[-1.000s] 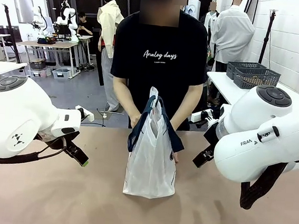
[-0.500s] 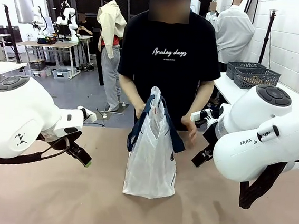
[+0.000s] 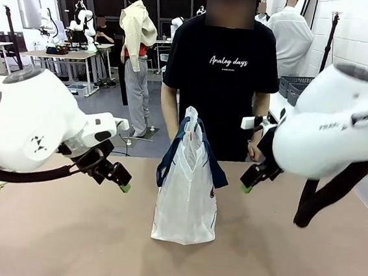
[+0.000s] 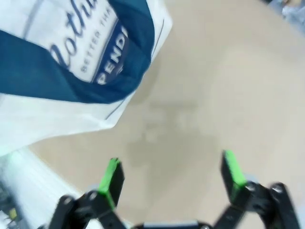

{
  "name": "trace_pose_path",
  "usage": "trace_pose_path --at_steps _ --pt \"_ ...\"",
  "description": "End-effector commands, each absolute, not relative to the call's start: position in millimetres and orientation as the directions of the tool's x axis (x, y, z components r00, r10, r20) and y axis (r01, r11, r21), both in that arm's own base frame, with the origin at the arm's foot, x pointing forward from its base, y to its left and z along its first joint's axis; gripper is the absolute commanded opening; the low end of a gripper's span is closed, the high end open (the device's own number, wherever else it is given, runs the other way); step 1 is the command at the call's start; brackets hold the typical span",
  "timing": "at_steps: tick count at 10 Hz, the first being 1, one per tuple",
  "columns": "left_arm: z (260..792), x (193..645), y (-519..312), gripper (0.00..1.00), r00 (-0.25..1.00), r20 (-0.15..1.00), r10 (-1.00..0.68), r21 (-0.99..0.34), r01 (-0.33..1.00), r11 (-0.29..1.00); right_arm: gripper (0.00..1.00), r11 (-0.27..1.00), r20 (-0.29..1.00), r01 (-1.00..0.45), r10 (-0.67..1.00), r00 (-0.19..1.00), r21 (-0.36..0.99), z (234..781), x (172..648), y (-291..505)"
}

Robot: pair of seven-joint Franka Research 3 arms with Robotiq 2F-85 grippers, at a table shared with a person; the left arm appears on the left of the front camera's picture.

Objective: Transfer purchased items from the store into the shopping bag.
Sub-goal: Open the Reusable shopping bag in the center of the table.

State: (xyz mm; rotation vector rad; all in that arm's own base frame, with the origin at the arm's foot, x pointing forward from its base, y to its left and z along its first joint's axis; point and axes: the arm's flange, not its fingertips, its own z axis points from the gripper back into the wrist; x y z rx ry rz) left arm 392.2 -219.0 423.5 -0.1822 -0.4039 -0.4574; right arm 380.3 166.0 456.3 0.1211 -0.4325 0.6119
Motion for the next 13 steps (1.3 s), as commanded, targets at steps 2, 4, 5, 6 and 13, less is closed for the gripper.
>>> trace_pose_path --at_steps 2,4,5,6,13 --pt "471.5 387.1 -259.0 1.00 0.805 0.379 -0.457 -0.095 0.525 0.846 1.00 0.820 0.380 -0.572 0.530 0.758 -0.003 512.3 382.3 170.7" --pt "502.0 388.8 -276.1 1.00 0.773 0.405 -0.489 -0.068 0.558 0.827 1.00 0.827 0.407 -0.561 0.507 0.760 0.016 545.8 385.5 167.6" --pt "515.4 393.7 -280.6 1.00 0.762 0.412 -0.499 -0.053 0.567 0.822 1.00 0.831 0.420 -0.556 0.504 0.755 0.003 560.1 387.9 168.5" --pt "523.4 394.9 -283.7 1.00 0.756 0.410 -0.511 -0.049 0.578 0.815 1.00 0.835 0.429 -0.550 0.502 0.751 -0.015 568.7 388.2 170.1" --pt "522.2 386.4 -286.9 1.00 0.759 0.422 -0.496 -0.072 0.573 0.816 1.00 0.821 0.435 -0.570 0.520 0.735 -0.017 568.1 386.9 165.8"
